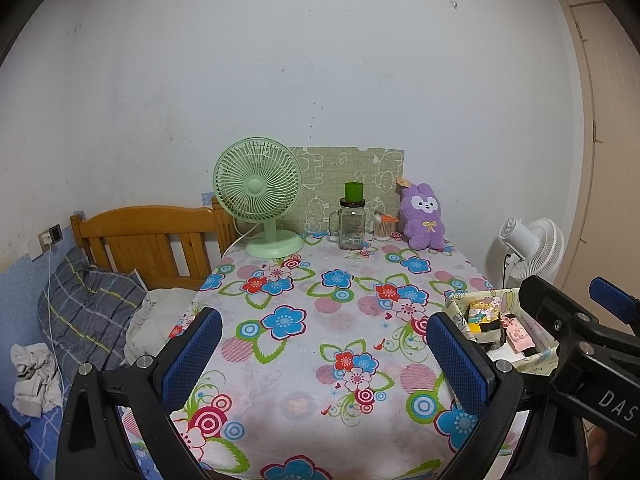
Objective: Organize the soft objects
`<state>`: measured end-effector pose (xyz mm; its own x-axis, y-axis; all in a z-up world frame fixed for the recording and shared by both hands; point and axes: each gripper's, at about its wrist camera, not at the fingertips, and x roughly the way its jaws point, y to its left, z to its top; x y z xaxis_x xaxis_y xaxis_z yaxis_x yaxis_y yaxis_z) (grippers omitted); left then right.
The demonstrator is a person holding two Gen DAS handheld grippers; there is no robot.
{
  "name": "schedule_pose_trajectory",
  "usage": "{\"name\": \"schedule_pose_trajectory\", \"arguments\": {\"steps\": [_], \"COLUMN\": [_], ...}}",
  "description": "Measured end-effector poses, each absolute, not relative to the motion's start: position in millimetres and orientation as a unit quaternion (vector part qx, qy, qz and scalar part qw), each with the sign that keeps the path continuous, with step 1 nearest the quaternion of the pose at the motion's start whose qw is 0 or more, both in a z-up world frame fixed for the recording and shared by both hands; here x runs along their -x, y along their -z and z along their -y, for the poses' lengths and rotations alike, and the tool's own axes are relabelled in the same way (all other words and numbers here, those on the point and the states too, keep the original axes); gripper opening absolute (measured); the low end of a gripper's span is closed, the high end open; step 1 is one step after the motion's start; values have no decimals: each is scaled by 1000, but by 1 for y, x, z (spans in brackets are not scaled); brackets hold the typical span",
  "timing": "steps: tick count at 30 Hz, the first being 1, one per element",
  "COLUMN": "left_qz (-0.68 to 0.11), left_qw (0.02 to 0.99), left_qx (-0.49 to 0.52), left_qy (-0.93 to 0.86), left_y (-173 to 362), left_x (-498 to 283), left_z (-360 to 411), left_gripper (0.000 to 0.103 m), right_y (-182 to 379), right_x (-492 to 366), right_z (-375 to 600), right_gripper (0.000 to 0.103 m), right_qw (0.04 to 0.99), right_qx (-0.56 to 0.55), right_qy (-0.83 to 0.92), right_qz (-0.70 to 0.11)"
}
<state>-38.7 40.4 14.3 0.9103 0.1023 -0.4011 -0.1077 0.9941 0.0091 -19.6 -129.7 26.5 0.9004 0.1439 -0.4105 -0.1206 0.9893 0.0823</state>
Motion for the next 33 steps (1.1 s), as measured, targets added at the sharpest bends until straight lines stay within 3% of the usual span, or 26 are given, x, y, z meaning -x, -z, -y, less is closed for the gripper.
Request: {"name": "schedule_pose_trajectory", "arguments": {"steps": [33], "left_qz": [-207], "left_qw": [977], "left_qx": [9], "left_qy": [-57], "left_y": [-14], "left_x": [36], "left_z": [-42], "left_gripper": [103], "right_y": [-25], "right_x": [18], "right_z": [126], "right_gripper": [103], "right_qw": [974], "right_qx": [-25], "right_qy": [-67], "right_qz": [-215]}}
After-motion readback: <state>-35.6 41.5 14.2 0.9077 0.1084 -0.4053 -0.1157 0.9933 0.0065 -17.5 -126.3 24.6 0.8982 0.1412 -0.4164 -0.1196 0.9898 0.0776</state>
